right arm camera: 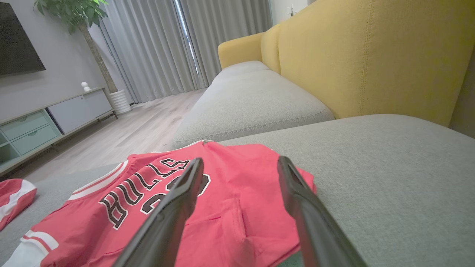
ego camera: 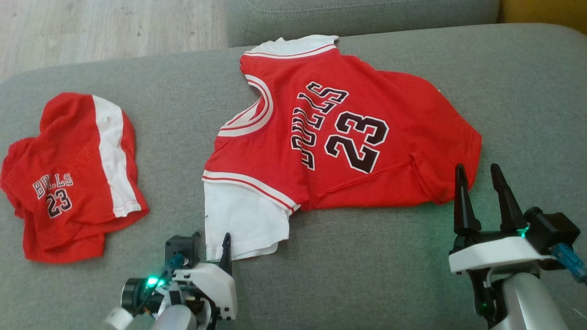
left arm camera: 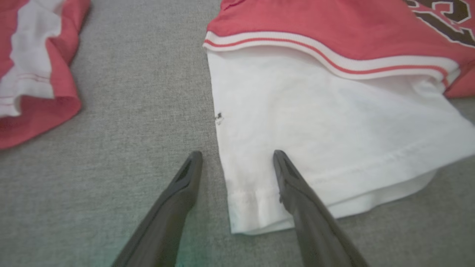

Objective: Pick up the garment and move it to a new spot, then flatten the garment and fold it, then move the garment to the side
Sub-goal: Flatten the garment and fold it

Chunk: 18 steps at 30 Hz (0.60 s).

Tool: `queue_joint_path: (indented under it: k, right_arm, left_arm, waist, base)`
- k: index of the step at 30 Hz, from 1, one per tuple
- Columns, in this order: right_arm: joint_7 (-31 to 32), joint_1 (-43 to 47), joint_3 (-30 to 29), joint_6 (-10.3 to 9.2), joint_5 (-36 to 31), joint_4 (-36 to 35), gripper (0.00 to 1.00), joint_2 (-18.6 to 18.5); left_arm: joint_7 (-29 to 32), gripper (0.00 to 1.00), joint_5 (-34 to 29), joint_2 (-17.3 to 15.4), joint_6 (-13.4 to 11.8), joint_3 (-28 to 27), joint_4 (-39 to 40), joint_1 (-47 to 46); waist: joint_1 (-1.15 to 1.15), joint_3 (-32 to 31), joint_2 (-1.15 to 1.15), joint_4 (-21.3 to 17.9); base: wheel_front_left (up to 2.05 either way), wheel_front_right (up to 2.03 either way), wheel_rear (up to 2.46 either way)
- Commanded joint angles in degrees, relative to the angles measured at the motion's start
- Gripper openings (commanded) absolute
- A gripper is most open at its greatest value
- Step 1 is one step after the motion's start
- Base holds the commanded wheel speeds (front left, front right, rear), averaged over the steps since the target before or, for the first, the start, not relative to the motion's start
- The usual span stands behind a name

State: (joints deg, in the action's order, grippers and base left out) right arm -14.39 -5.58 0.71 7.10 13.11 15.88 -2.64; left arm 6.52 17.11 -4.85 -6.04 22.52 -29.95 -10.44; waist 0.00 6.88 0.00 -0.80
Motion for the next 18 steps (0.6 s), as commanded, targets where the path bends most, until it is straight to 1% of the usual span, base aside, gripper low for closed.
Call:
queue_joint_path:
  k: [1, 2, 3, 5, 7, 8, 11, 13, 16, 18]
  right_arm:
    - [-0.61, -2.68, 1.4, 0.39, 0.51, -1.38, 1.0, -0.24]
    - [-0.61, -2.67, 1.41, 0.39, 0.58, -1.29, 1.0, -0.24]
    - [-0.61, -2.67, 1.4, 0.39, 0.64, -1.21, 1.0, -0.24]
    - [-0.61, -2.72, 1.46, 0.39, 0.77, -1.03, 1.0, -0.24]
    - [-0.61, -2.83, 1.82, 0.39, 0.54, -0.34, 1.0, -0.24]
    - [-0.61, -3.22, 2.05, 0.39, -0.11, 0.97, 1.0, -0.24]
    - [0.41, -4.73, 1.87, 0.39, -1.18, 3.93, 1.0, -0.24]
    - [1.06, -6.46, 1.05, 0.39, -1.59, 5.91, 1.0, -0.24]
    - [4.08, -9.28, -0.27, 0.39, -4.55, 9.9, 1.0, -0.24]
    - [7.43, -11.24, -1.13, 0.39, -6.97, 12.8, 1.0, -0.24]
  left_arm:
    - [1.32, 0.59, -0.2, -0.72, 0.13, -0.49, 0.07, 0.75]
    - [1.75, 0.12, -0.18, -0.8, 0.38, -0.17, 0.45, 0.92]
    - [2.06, 0.0, -0.11, -0.84, 0.64, 0.08, 0.88, 1.09]
    - [1.71, 0.0, 0.14, -0.78, 0.64, 0.12, 2.19, 1.28]
    - [-0.03, 0.0, 0.49, -0.64, 0.16, -0.48, 3.83, 1.14]
    - [-3.13, 0.0, 0.95, -0.46, -0.5, -1.6, 5.67, 0.71]
    - [-8.29, 0.0, 1.8, -0.21, -1.46, -3.63, 7.9, 0.03]
    - [-10.98, 0.0, 2.5, -0.02, -1.53, -4.52, 8.94, -0.32]
    - [-13.4, 0.0, 3.11, 0.15, -1.23, -4.95, 9.7, -0.73]
    - [-13.94, 0.0, 3.28, 0.24, -0.99, -4.74, 9.81, -0.91]
  waist:
    - [0.0, -0.11, 0.0, 0.04]
    - [0.0, -0.2, 0.0, 0.07]
    - [0.0, -0.26, 0.0, 0.1]
    - [0.0, -0.36, 0.0, 0.25]
    - [0.0, -0.38, 0.0, 0.58]
    - [0.0, -0.39, 0.0, 1.13]
    - [0.0, -0.34, 0.0, 2.01]
    - [0.0, -0.27, 0.0, 2.74]
    - [0.0, -0.01, 0.0, 3.7]
    - [0.0, 0.3, 0.0, 4.22]
  base:
    - [0.0, 0.0, 0.0]
    - [0.0, 0.0, 0.0]
    - [0.0, 0.0, 0.0]
    - [0.0, 0.0, 0.0]
    - [0.0, 0.0, 0.0]
    - [0.0, 0.0, 0.0]
    - [0.0, 0.0, 0.0]
    - [0.0, 0.0, 0.0]
    - [0.0, 0.0, 0.0]
    - [0.0, 0.0, 0.0]
